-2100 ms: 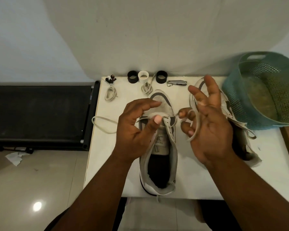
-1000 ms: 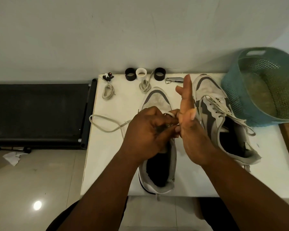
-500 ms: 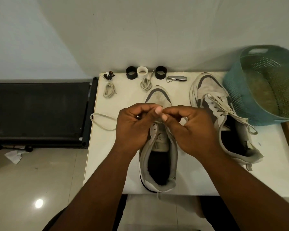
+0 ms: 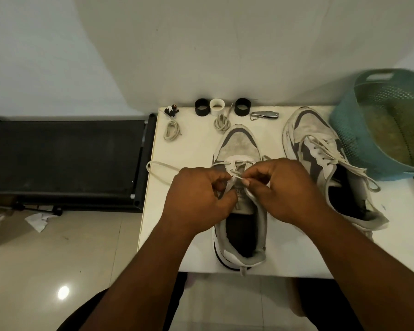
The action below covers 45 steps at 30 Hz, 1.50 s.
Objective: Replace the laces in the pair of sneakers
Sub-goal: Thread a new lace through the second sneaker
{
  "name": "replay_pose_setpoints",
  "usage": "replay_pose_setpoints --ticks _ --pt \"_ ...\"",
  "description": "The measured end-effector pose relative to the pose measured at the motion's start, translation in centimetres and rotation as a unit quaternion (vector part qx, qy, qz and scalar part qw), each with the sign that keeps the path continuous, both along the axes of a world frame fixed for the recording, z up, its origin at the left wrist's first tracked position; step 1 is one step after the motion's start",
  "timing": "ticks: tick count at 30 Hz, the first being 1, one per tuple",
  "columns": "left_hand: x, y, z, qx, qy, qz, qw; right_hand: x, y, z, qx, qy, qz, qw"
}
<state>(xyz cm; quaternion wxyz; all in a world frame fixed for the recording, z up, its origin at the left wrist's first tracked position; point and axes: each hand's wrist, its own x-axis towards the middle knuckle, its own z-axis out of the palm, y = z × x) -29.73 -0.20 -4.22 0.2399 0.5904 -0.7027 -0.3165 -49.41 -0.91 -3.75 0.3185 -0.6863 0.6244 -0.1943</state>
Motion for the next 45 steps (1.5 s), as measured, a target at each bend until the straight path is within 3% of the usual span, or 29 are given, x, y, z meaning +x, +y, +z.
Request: replay_pose_setpoints --ticks 4,10,18,25,29,34,35,36,38,39,40,41,43,44,45 --pt "-0.2 0.2 -0.1 0.04 0.068 0.036 0.996 0.0 0.2 0.1 -0.033 -0.019 0.007 0.999" --pt "-0.1 0.1 -0.6 0.086 0.107 0.071 0.988 0.2 0.1 -0.3 -0.04 0.012 0.099 0.994" --pt "0.1 -0.2 -0.7 0.091 0.128 0.055 0.986 0.3 0.6 -1.4 -0.129 -0.043 0.015 0.991" --pt "0.0 -0.2 -1.1 0.09 0.149 0.041 0.984 1.0 0.8 -1.9 -0.122 -0.044 0.022 0.991" --pt "0.1 -0.4 -1.0 0.134 0.264 0.074 0.952 0.9 0.7 -2.0 -0.104 -0.052 0.032 0.993" --pt "-0.4 -0.7 -1.2 0.1 0.19 0.085 0.973 0.4 0.2 -2.2 -0.104 -0.052 0.032 0.993" --pt "-0.5 -0.7 -1.0 0.101 0.244 0.103 0.959 0.0 0.0 -2.3 -0.099 -0.044 0.022 0.994" --pt "-0.6 -0.8 -0.6 0.119 0.339 0.133 0.924 -0.4 -0.1 -2.2 -0.091 -0.035 0.01 0.995" --pt "-0.2 -1.2 0.7 0.17 0.564 0.17 0.79 -1.3 -0.4 -2.2 -0.067 -0.027 -0.009 0.997" --pt "0.2 -1.4 1.6 0.175 0.614 0.177 0.749 -1.6 -0.4 -2.2 -0.054 -0.027 -0.012 0.998" --pt "0.8 -1.6 2.0 0.167 0.61 0.18 0.754 -1.7 -0.4 -2.3 -0.044 -0.027 -0.011 0.999" --pt "1.5 -1.9 2.1 0.143 0.547 0.17 0.807 -1.9 -0.4 -2.3 -0.037 -0.023 -0.008 0.999" --pt "2.2 -2.1 2.0 0.069 0.261 0.097 0.958 -1.9 -0.4 -2.3 -0.031 -0.008 -0.005 0.999" --pt "2.4 -2.1 1.7 0.053 0.099 0.033 0.993 -1.8 -0.4 -2.3 -0.029 0.001 -0.002 1.0" --pt "2.6 -1.9 1.2 0.072 -0.03 -0.028 0.997 -1.8 -0.5 -2.3 -0.029 0.012 0.0 1.0"
